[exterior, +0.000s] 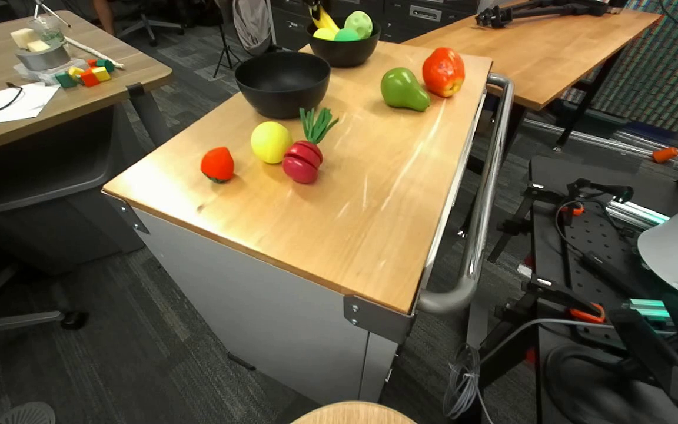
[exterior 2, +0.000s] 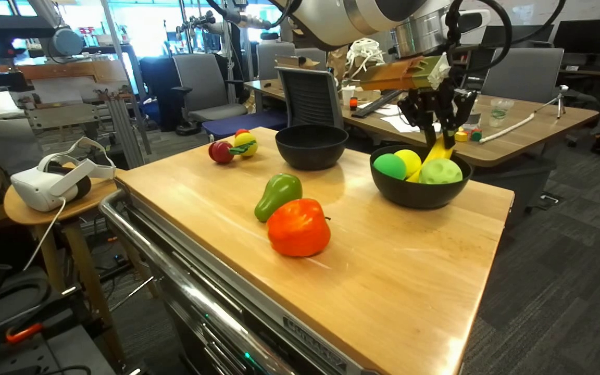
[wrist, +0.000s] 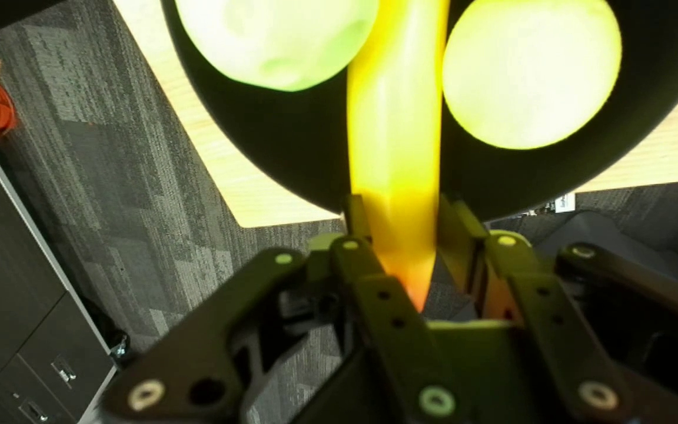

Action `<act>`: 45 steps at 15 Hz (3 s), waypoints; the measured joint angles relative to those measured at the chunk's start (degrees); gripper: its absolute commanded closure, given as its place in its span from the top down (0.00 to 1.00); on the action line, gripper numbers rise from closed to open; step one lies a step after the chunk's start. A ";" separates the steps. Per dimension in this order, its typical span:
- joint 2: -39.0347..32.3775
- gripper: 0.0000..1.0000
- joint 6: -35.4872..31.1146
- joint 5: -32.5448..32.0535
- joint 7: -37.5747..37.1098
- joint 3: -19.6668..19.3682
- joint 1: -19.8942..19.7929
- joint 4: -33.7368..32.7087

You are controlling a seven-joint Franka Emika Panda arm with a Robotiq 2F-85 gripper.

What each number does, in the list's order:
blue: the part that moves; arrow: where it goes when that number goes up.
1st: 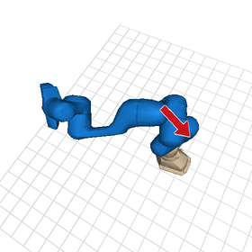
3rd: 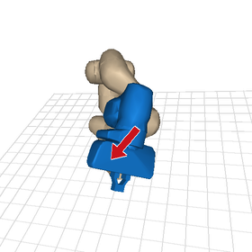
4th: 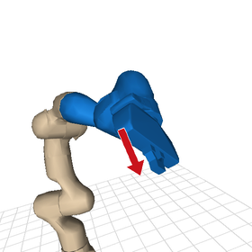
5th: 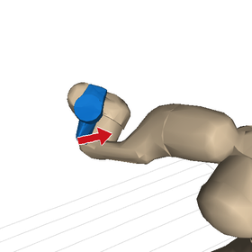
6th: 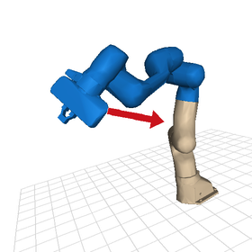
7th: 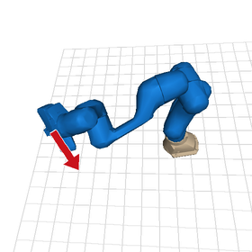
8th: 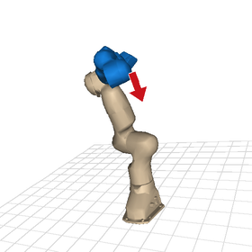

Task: Take the toy fruits and vegetables from the black bowls and place them on the table

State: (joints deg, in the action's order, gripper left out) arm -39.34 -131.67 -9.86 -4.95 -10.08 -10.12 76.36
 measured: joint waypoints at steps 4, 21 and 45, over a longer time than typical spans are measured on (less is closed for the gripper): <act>1.45 0.09 0.06 -0.79 0.75 -0.03 0.72 -0.01; 30.44 0.09 5.20 -10.32 5.66 4.14 9.66 23.13; 39.62 0.11 5.42 -17.84 2.41 17.15 15.75 53.75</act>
State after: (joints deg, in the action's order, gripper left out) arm 0.27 -126.25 -27.70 -2.53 7.07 5.63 130.11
